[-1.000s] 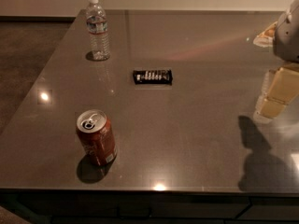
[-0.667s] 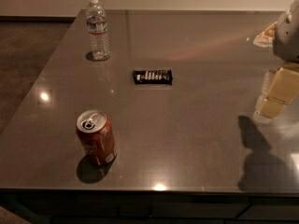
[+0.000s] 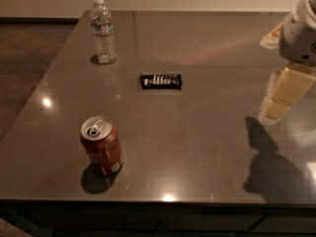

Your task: Move rxbar chocolate near water bottle

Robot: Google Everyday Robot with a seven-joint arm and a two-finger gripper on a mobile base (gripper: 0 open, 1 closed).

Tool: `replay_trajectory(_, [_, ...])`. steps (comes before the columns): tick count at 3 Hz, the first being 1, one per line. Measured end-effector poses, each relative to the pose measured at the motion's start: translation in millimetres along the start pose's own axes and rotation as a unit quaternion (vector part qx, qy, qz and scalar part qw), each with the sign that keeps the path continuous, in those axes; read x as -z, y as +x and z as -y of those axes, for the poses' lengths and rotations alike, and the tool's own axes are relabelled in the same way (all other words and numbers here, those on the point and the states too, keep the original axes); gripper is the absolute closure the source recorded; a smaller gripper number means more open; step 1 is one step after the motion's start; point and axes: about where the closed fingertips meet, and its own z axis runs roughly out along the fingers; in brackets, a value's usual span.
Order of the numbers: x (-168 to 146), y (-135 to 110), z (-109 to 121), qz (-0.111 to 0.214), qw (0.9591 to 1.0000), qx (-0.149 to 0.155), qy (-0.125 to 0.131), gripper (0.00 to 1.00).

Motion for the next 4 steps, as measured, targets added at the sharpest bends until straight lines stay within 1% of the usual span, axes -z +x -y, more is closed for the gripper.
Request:
replay_trajectory(1, [-29.6,-25.7,27.3,0.031,0.9994,0.001,-0.013,0.00])
replay_trajectory(2, [-52.1,-48.2,53.2,0.058,0.9981,0.001,-0.023,0.00])
replay_trajectory(3, [-74.5,-66.2,74.1,0.075,0.9965,-0.004,-0.036,0.00])
replay_trajectory(4, [-98.5,-88.2,85.9,0.092,0.9944,-0.005,-0.051,0.00])
